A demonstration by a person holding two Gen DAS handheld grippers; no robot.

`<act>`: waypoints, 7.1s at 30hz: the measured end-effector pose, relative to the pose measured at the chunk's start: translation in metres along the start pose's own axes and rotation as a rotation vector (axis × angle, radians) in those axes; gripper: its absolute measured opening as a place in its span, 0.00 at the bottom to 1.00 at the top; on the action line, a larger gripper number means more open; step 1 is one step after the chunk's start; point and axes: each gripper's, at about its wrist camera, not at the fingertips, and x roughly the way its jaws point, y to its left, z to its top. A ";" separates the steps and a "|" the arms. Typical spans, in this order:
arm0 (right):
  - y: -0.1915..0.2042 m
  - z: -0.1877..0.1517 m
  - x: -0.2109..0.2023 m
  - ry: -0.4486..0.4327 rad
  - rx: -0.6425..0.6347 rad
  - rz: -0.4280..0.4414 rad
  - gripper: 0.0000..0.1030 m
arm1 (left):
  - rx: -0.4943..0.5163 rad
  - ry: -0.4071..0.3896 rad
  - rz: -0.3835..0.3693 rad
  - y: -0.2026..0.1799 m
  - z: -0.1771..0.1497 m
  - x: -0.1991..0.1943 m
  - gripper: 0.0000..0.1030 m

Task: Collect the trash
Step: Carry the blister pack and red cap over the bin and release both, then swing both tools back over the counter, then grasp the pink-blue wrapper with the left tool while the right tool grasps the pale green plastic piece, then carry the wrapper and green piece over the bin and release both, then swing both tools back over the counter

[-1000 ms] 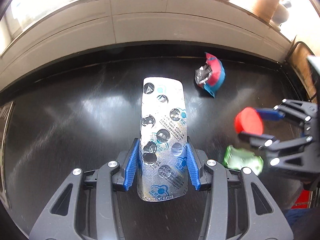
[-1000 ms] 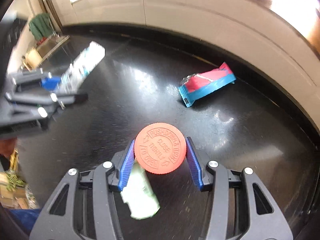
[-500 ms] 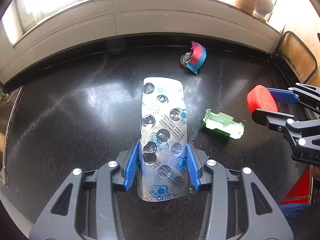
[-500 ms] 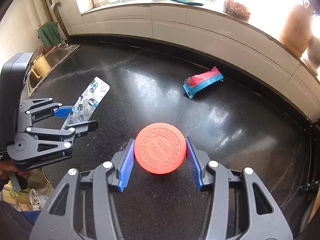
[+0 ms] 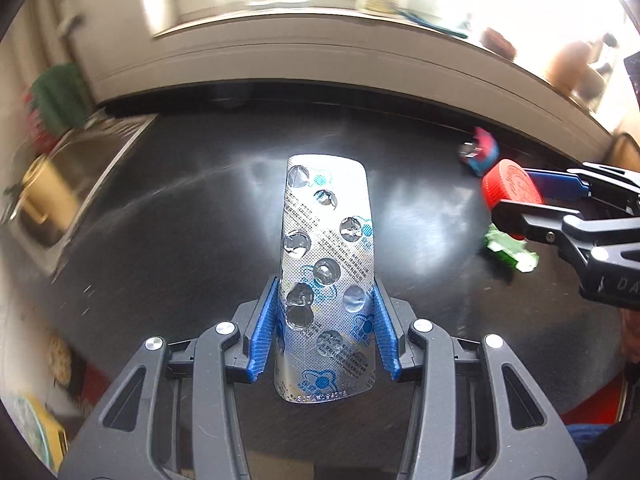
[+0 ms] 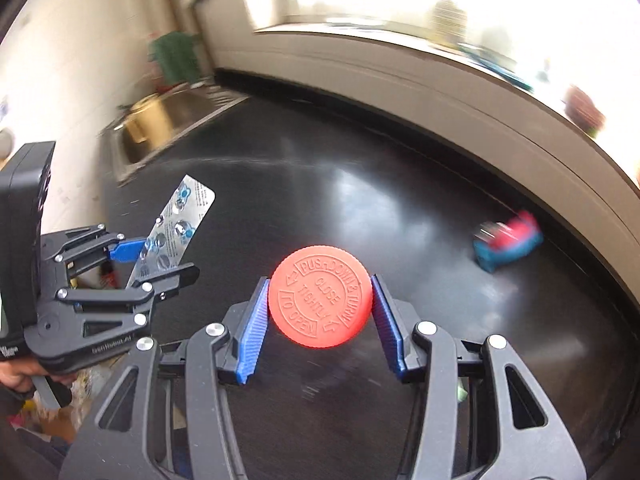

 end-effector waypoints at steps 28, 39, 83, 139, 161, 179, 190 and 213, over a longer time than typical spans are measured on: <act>0.380 0.019 0.155 0.338 -0.461 0.445 0.48 | -0.693 0.149 0.271 0.251 -0.268 -0.045 0.44; 0.385 0.034 0.157 0.341 -0.459 0.447 0.63 | -0.687 0.143 0.259 0.283 -0.274 -0.041 0.72; -0.108 -0.107 -0.059 0.017 0.271 -0.177 0.82 | 0.433 0.052 -0.287 -0.128 0.032 0.050 0.90; -0.117 -0.124 -0.039 0.014 0.290 -0.217 0.32 | 0.372 0.069 -0.209 -0.120 0.033 0.051 0.16; 0.028 -0.001 0.025 0.005 -0.058 0.024 0.32 | 0.000 -0.067 0.074 0.042 -0.036 -0.043 0.16; 0.330 -0.018 0.180 0.371 -0.478 0.427 0.32 | -0.669 0.178 0.295 0.253 -0.276 -0.047 0.16; 0.384 -0.018 0.256 0.468 -0.437 0.398 0.33 | -0.749 0.189 0.245 0.302 -0.317 0.003 0.17; 0.280 0.037 0.104 0.227 -0.339 0.405 0.93 | -0.565 0.124 0.308 0.259 -0.241 -0.063 0.93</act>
